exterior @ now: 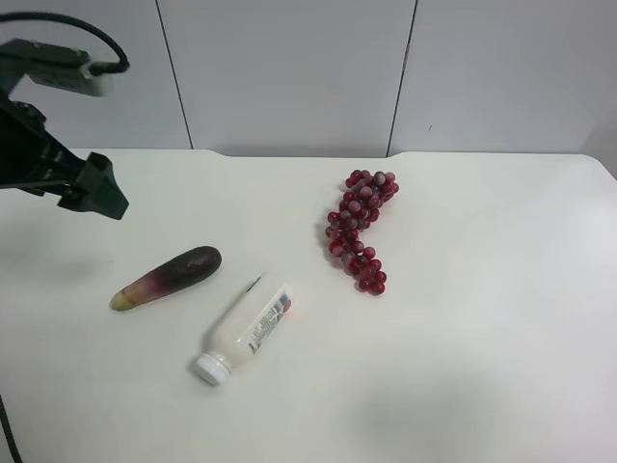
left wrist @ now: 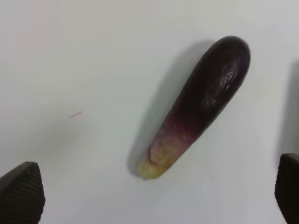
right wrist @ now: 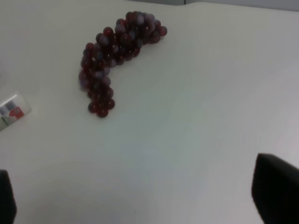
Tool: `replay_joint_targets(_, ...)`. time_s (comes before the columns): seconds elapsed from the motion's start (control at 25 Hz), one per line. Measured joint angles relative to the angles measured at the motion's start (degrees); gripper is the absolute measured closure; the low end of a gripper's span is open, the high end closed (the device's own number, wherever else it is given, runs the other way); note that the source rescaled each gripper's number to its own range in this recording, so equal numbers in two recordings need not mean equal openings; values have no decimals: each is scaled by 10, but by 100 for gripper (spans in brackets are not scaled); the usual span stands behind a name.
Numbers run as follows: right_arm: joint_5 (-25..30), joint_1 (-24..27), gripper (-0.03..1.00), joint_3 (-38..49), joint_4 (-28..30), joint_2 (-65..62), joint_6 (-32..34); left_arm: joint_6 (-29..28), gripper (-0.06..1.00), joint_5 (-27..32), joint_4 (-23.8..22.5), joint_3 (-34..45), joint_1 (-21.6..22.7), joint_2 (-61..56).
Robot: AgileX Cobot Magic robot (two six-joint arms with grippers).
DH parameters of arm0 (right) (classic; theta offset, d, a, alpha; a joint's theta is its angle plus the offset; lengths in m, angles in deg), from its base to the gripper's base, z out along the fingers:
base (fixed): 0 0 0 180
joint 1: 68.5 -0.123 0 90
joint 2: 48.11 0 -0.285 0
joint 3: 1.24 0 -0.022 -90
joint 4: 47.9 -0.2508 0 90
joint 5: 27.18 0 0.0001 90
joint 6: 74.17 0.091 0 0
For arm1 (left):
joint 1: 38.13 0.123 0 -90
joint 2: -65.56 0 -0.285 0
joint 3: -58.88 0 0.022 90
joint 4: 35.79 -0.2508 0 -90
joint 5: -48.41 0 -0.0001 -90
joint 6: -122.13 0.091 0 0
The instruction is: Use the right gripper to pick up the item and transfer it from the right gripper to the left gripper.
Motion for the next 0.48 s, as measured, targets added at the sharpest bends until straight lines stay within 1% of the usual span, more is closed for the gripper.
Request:
replay_joint_targets(0.24, 0, 0, -3, 0, 0, 0, 0, 0, -5, 115, 0, 0, 0, -145)
replay_joint_targets(0.48, 0, 0, -3, 0, 0, 0, 0, 0, -5, 207, 0, 0, 0, -272)
